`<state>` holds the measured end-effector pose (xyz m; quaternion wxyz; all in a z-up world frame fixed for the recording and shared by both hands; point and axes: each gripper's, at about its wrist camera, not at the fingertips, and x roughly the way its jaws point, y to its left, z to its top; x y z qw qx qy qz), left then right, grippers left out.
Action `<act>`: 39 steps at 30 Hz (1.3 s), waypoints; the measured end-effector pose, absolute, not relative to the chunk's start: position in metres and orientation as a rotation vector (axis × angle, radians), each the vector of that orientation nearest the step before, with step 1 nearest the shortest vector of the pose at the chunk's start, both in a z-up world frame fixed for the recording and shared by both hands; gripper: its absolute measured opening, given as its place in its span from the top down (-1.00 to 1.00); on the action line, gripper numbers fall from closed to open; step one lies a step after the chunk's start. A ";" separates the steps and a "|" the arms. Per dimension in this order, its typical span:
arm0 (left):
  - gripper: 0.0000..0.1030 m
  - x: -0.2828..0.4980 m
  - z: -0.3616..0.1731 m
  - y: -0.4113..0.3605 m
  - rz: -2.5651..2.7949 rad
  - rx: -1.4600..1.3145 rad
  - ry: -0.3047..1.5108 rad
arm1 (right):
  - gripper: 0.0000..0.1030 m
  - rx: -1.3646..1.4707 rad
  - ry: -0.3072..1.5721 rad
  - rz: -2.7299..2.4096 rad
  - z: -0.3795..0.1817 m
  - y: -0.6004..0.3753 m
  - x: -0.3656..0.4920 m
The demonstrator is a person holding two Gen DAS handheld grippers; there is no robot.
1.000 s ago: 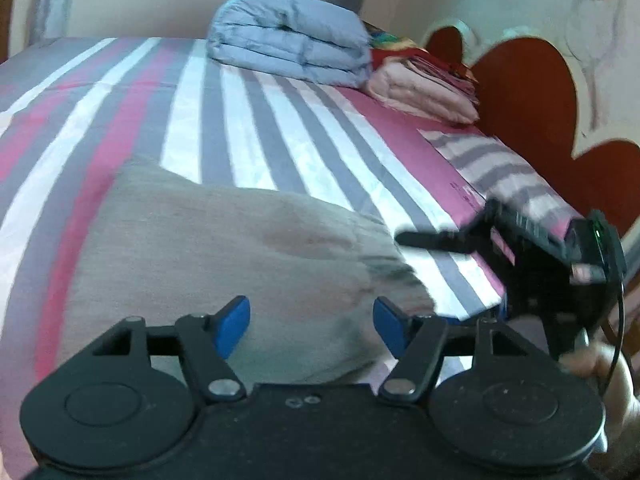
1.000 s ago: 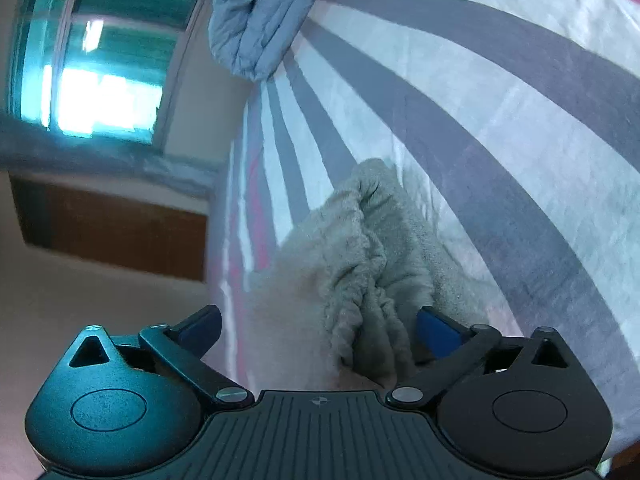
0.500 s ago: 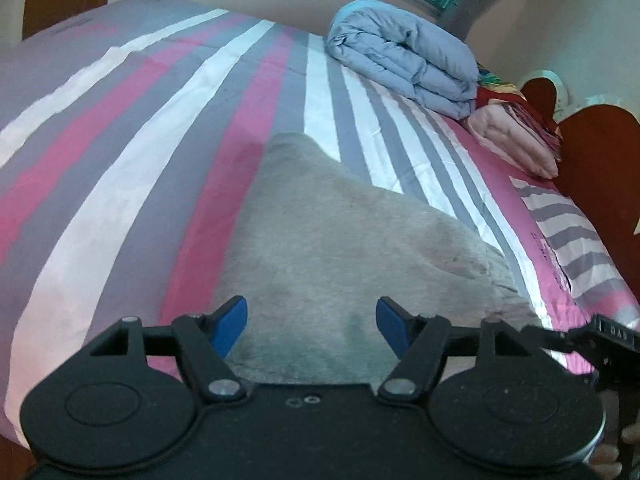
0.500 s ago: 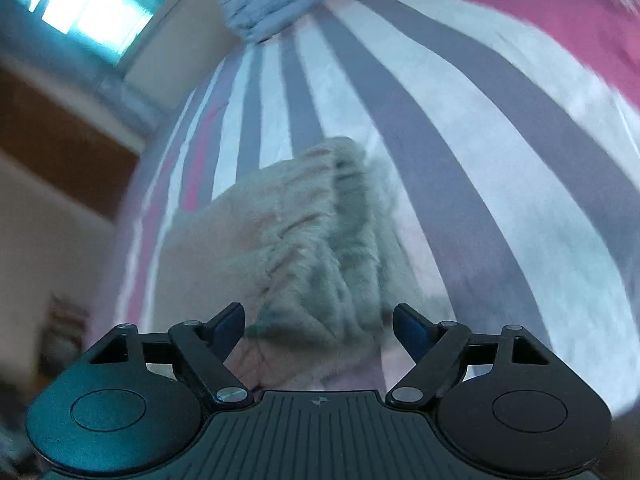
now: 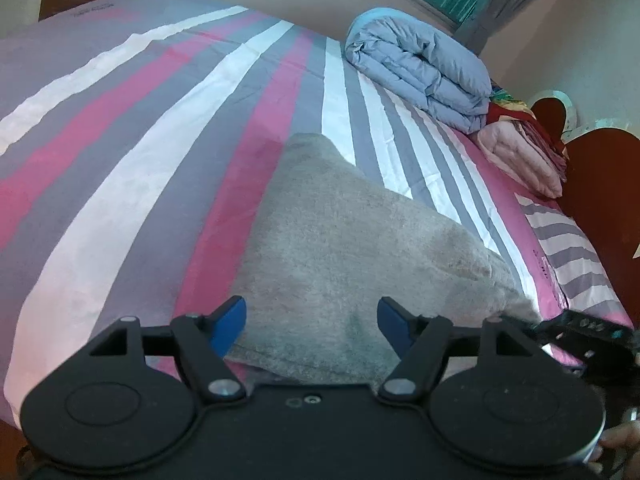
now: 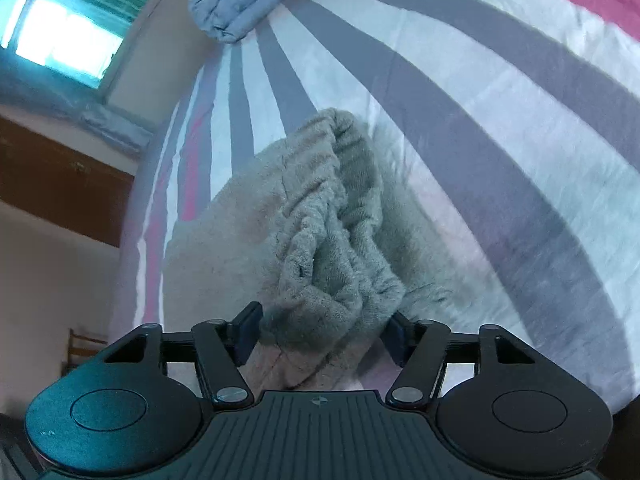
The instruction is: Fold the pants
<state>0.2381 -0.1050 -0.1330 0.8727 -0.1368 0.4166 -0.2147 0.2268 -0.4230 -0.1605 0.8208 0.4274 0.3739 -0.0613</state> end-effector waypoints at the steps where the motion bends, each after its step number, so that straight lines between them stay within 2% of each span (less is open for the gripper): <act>1: -0.26 0.238 -0.132 -0.104 -0.446 -0.286 0.865 | 0.10 0.843 0.769 -0.122 -0.150 -0.416 0.228; 10: -0.29 0.239 -0.129 -0.092 -0.404 -0.320 0.850 | 0.17 0.488 0.494 0.025 -0.066 -0.384 0.241; 12: -0.30 0.240 -0.131 -0.092 -0.398 -0.320 0.855 | 0.17 0.480 0.529 -0.023 -0.080 -0.397 0.240; 16: -0.30 0.242 -0.133 -0.100 -0.408 -0.299 0.870 | 0.17 0.630 0.809 -0.167 -0.162 -0.431 0.242; 18: -0.30 0.243 -0.132 -0.104 -0.416 -0.290 0.873 | 0.16 0.670 0.804 -0.163 -0.169 -0.435 0.235; 21: -0.30 0.243 -0.129 -0.107 -0.429 -0.293 0.863 | -0.07 0.661 0.796 -0.182 -0.153 -0.436 0.233; 31: -0.30 0.235 -0.122 -0.134 -0.470 -0.222 0.860 | -0.09 0.501 0.592 -0.181 -0.097 -0.410 0.229; 39: -0.32 0.232 -0.115 -0.157 -0.460 -0.115 0.841 | -0.09 0.410 0.535 -0.112 -0.065 -0.389 0.281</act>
